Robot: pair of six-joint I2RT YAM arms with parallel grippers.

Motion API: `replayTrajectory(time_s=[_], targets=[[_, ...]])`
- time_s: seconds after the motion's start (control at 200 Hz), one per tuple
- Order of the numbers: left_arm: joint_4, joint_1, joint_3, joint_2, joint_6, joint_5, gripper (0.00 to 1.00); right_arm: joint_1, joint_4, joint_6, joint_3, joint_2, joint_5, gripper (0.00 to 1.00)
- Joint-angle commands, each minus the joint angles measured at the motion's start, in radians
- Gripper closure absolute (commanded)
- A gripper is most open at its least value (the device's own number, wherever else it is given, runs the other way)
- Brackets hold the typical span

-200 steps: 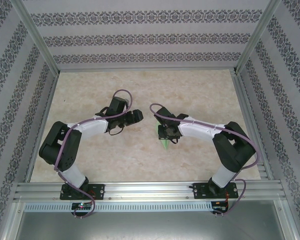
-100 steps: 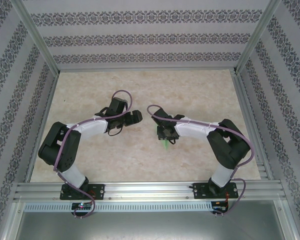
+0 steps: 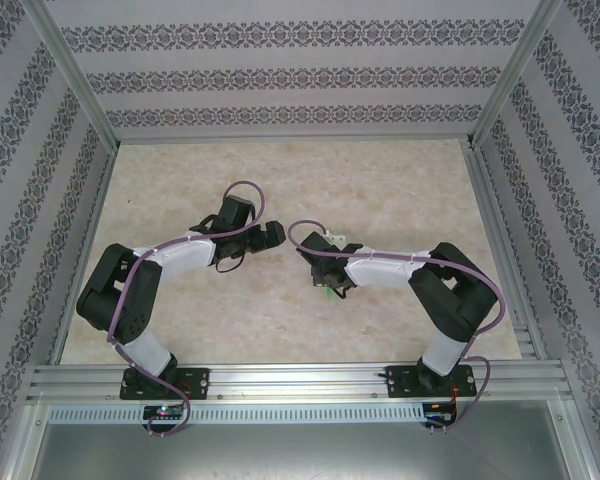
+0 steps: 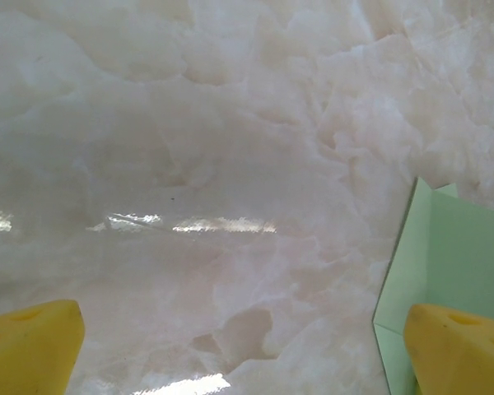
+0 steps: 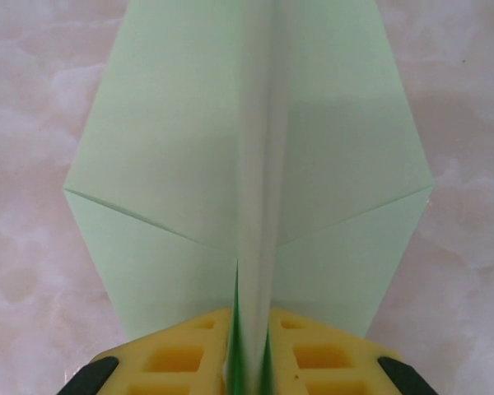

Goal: Fold a paper plane with a square sheet of paper (pick it up from the middle)
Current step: Move the paper plane to the center of the table.

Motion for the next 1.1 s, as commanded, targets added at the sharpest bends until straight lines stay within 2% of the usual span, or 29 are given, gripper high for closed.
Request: replayTrajectory(time_s=[0.0,0.255,0.43,0.614,0.814,1.094], targets=[[-0.029,0.007,0.0,-0.023,0.025,-0.023,0.0,0.025,0.047,0.039,-0.033,-0.011,0.064,0.82],[-0.046,0.01,0.005,-0.022,0.023,-0.03,0.0,0.039,0.089,0.073,-0.06,0.016,0.071,0.85],[-0.07,0.024,0.012,-0.025,0.017,-0.034,0.0,0.031,0.061,0.02,-0.013,-0.011,0.109,0.91],[-0.102,0.049,0.01,-0.047,0.018,-0.047,0.0,-0.043,0.065,-0.105,0.082,0.004,0.077,0.92],[-0.117,0.062,0.0,-0.066,0.02,-0.052,0.0,-0.134,0.075,-0.22,0.212,0.114,-0.022,0.91],[-0.138,0.065,0.012,-0.068,0.023,-0.051,0.0,-0.222,0.072,-0.27,0.352,0.249,-0.089,0.9]])
